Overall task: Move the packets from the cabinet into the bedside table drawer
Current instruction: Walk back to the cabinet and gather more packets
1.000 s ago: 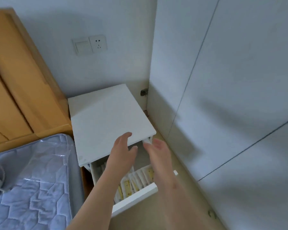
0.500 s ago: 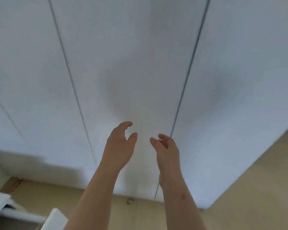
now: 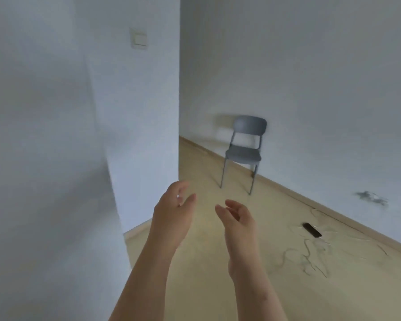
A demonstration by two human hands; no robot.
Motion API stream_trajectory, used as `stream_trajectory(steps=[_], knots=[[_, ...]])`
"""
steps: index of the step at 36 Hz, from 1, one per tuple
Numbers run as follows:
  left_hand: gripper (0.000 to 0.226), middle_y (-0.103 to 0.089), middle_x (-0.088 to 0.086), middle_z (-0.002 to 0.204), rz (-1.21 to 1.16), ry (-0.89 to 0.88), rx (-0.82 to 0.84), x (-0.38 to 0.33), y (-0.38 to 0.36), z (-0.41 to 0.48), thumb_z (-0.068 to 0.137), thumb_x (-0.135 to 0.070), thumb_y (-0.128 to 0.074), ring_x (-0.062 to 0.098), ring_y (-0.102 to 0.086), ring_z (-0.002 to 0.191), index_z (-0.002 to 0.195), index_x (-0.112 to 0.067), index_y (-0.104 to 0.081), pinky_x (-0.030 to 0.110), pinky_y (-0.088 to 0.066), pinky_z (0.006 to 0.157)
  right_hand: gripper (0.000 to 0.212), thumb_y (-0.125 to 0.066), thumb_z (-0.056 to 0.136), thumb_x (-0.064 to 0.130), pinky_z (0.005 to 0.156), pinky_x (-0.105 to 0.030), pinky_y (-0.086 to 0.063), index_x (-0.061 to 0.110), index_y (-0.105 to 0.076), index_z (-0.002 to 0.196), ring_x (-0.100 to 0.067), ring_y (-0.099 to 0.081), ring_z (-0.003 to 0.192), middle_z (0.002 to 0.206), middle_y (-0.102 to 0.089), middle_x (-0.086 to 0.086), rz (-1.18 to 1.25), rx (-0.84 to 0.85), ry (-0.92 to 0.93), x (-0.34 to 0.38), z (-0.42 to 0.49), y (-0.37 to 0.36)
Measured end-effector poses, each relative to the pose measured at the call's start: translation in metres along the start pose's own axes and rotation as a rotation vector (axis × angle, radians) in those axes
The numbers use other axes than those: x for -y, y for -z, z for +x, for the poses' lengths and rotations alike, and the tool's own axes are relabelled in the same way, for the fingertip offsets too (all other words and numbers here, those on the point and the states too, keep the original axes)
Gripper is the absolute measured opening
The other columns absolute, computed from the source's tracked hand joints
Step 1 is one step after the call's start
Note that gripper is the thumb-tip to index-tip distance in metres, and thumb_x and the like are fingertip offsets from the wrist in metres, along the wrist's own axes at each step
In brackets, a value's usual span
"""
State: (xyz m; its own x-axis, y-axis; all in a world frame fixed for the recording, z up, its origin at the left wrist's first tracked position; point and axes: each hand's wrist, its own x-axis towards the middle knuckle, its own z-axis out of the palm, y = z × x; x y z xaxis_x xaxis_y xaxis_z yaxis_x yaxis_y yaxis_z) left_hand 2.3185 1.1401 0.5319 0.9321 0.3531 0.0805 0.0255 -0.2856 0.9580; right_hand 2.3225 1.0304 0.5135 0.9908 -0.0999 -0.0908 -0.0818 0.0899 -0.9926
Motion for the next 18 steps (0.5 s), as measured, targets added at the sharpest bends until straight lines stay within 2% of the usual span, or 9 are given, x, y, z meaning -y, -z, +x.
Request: stream_trajectory(steps=[7, 14, 18], knots=[[0.033, -0.053, -0.012, 0.125, -0.036, -0.032, 0.278, -0.017, -0.147, 0.069, 0.094, -0.022, -0.053, 0.005, -0.048, 0.107, 0.126, -0.026, -0.052, 0.024, -0.036, 0.092, 0.019, -0.062, 0.088, 0.019, 0.083, -0.025, -0.034, 0.024, -0.055, 0.105, -0.012, -0.051, 0.105, 0.114, -0.056, 0.001, 0.039, -0.302, -0.022, -0.004, 0.095, 0.103], [0.025, -0.057, -0.009, 0.123, -0.082, -0.101, 0.509, -0.052, -0.292, 0.161, 0.092, -0.022, -0.055, 0.009, -0.053, 0.112, 0.116, -0.028, -0.055, 0.030, -0.040, 0.099, 0.019, -0.062, 0.089, 0.017, 0.083, -0.025, -0.034, 0.022, -0.055, 0.106, -0.013, -0.051, 0.105, 0.116, -0.056, -0.002, 0.069, -0.521, 0.008, 0.016, 0.218, 0.183], [0.025, -0.056, -0.014, 0.118, -0.088, -0.148, 0.661, -0.087, -0.379, 0.196, 0.093, -0.023, -0.052, 0.006, -0.052, 0.109, 0.118, -0.029, -0.054, 0.026, -0.039, 0.091, 0.020, -0.061, 0.089, 0.021, 0.083, -0.026, -0.034, 0.025, -0.055, 0.107, -0.016, -0.055, 0.110, 0.118, -0.056, 0.000, 0.099, -0.638, 0.019, 0.042, 0.275, 0.239]])
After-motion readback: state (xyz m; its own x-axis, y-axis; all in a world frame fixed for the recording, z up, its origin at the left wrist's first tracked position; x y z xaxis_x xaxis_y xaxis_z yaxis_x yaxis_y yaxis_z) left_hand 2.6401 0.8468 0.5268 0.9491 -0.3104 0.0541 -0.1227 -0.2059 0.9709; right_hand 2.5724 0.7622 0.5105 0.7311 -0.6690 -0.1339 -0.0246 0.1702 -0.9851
